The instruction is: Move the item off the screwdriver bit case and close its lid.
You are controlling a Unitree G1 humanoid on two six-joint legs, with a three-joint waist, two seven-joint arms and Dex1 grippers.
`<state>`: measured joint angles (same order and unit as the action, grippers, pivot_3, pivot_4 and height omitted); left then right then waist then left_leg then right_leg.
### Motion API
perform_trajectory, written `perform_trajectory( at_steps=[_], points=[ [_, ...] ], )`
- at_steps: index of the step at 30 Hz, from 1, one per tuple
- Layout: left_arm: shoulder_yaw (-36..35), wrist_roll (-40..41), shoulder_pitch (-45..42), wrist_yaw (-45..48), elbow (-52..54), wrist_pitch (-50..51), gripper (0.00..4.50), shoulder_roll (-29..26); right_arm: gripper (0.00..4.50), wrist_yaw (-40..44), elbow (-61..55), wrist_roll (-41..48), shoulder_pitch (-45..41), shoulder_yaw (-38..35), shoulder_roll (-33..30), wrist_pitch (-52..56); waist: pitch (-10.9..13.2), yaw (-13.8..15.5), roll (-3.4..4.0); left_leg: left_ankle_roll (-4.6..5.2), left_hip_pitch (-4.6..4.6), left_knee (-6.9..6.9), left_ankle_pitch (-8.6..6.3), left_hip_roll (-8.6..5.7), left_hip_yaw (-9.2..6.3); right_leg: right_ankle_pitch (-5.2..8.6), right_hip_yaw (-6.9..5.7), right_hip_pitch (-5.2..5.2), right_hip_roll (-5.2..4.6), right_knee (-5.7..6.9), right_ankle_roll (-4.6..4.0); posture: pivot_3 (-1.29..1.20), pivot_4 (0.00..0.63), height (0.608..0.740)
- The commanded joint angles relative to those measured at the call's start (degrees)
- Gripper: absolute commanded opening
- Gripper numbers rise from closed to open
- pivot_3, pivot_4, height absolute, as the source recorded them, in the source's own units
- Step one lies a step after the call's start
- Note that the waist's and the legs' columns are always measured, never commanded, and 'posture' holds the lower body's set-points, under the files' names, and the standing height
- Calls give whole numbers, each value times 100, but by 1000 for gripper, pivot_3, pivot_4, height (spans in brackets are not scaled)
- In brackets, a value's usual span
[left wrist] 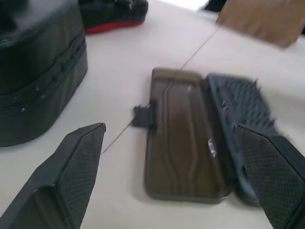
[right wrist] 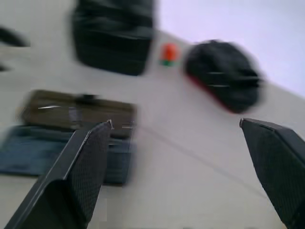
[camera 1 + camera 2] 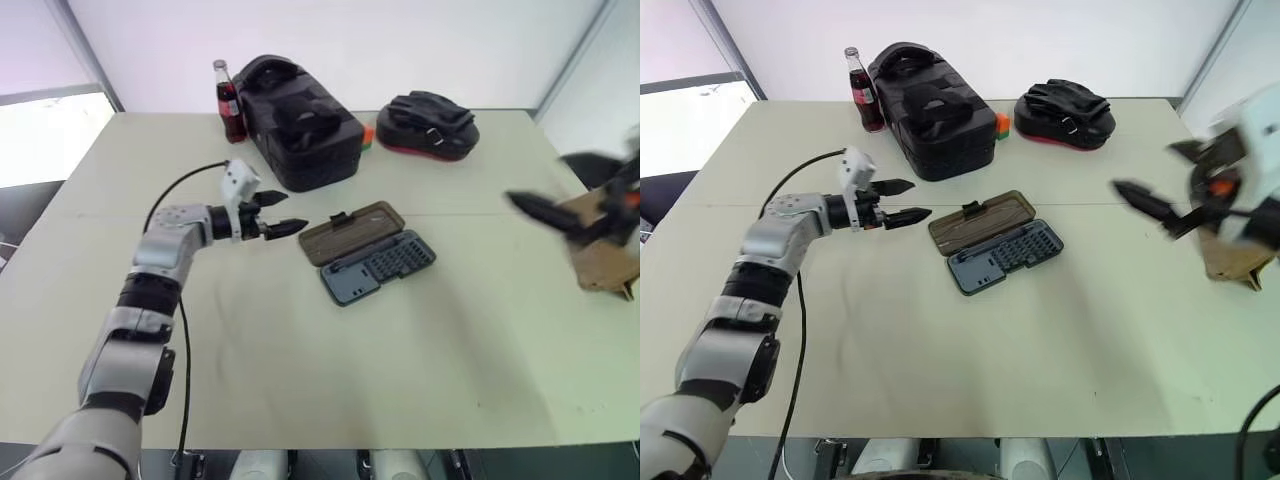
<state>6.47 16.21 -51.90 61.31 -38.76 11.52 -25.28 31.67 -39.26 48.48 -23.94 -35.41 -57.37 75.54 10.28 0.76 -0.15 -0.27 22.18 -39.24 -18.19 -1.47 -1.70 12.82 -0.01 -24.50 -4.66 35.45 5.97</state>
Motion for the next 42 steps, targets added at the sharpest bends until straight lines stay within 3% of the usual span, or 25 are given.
perform_trajectory(
  at_steps=[1,6,12,16,23,37,40,42],
  points=[
    [40,-390,-533,207,-1049,-777,4500,178,4488,-299,-571,390,-5,241,206,100,0,9,-1,0,5,0,0,-1,-1,0,-1,-3,-2,-2,0,0,150,740],
    [85,-922,-1210,-47,-2463,-1588,4500,620,4488,-752,-676,188,240,745,466,-41,1,7,-4,3,23,-3,-2,-12,0,-9,-2,-10,-11,-17,16,0,150,740],
    [342,-1729,-1529,-827,-3298,-1989,4500,1102,4488,-1165,-1006,511,125,1093,891,-81,1,-9,-4,4,20,-4,-2,-13,-2,-10,-2,-11,-10,-14,18,0,150,740],
    [380,-2032,-1542,-1066,-3566,-1914,4500,1245,4488,-1450,-1217,781,176,1100,1040,-9,1,-22,-5,4,19,-4,-2,-9,-1,-10,-2,-12,-5,-11,18,0,150,740],
    [227,-2194,-1574,-1134,-3742,-1629,4500,1306,4488,-1719,-1445,1441,617,737,748,60,-1,1,-8,4,19,-6,-2,-9,-3,-10,-2,-11,-7,-9,18,0,150,740],
    [228,-2557,-1607,-1108,-3833,-1445,4500,1417,4488,-1928,-1359,1016,1536,1101,227,-152,-4,-2,-12,4,12,-9,-2,-9,-2,-10,-1,-7,-6,-1,19,0,150,740],
    [266,-2625,-1565,-1052,-3844,-1453,3644,1438,4500,-1917,-1366,945,1594,1156,209,-235,-5,-1,-12,4,11,-9,-2,-9,-2,-10,-1,-5,-6,-2,19,0,150,740],
    [272,-2668,-1536,-1045,-3849,-1456,2654,1447,4500,-1922,-1375,916,1628,1170,211,-273,-7,-1,-15,4,11,-11,-2,-9,-2,-10,-1,-4,-6,-1,19,0,150,740]
  ],
)
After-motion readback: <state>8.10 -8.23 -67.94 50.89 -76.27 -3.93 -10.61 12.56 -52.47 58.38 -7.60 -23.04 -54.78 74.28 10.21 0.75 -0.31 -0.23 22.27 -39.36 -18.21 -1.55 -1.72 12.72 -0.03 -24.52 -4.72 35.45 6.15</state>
